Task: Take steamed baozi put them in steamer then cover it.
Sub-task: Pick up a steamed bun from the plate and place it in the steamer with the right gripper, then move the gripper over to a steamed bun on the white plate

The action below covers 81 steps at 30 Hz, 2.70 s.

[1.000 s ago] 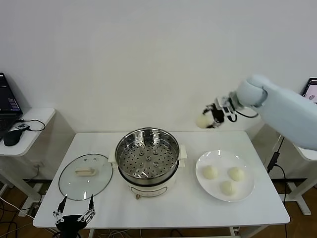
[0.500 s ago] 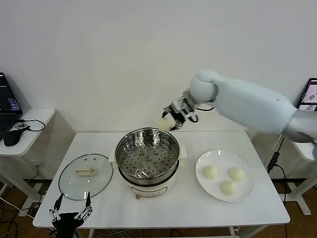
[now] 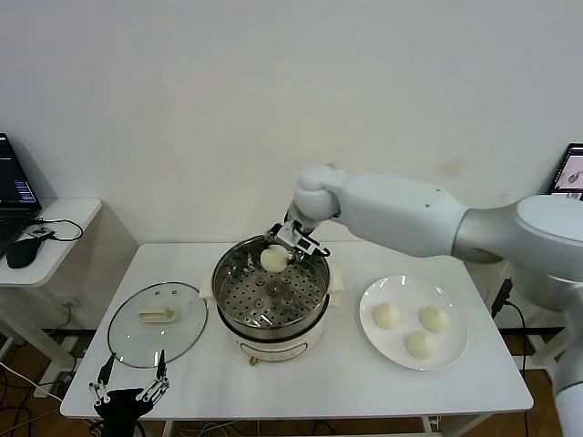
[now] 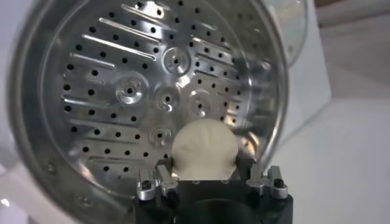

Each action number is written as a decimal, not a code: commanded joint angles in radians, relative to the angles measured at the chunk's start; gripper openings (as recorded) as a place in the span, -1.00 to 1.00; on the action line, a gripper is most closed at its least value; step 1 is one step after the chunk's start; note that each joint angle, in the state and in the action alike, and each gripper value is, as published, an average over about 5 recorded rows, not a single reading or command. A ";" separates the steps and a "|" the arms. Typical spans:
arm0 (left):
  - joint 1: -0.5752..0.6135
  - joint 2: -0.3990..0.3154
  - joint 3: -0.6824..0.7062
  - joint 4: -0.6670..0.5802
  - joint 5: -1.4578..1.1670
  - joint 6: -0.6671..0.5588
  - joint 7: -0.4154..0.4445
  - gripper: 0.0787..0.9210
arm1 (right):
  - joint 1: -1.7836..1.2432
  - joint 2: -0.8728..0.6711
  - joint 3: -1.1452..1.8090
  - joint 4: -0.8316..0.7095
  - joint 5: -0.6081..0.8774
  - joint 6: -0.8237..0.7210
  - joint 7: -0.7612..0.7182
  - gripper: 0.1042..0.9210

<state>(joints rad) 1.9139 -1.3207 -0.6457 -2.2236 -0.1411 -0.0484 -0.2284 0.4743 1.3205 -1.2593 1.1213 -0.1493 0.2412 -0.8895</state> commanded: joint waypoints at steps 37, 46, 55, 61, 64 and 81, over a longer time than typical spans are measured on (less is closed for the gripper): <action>-0.010 0.028 -0.027 -0.017 -0.022 0.022 0.012 0.77 | 0.166 -0.552 0.056 0.446 0.309 -0.581 -0.118 0.76; -0.018 0.047 -0.030 -0.006 -0.024 0.027 0.015 0.77 | 0.050 -0.821 0.041 0.568 0.222 -0.626 -0.111 0.76; -0.016 0.044 -0.031 -0.007 -0.021 0.037 0.019 0.77 | -0.216 -0.841 0.144 0.533 0.125 -0.637 -0.087 0.76; -0.005 0.040 -0.040 -0.004 -0.020 0.038 0.019 0.77 | -0.350 -0.777 0.232 0.432 0.082 -0.624 -0.071 0.76; -0.002 0.038 -0.044 -0.006 -0.020 0.039 0.020 0.77 | -0.401 -0.734 0.263 0.380 0.073 -0.617 -0.066 0.76; 0.002 0.038 -0.059 0.002 -0.021 0.039 0.019 0.77 | -0.508 -0.584 0.339 0.232 0.023 -0.576 -0.034 0.76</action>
<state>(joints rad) 1.9171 -1.2828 -0.7020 -2.2228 -0.1623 -0.0094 -0.2084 0.0340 0.6923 -0.9591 1.4081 -0.1023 -0.3372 -0.9308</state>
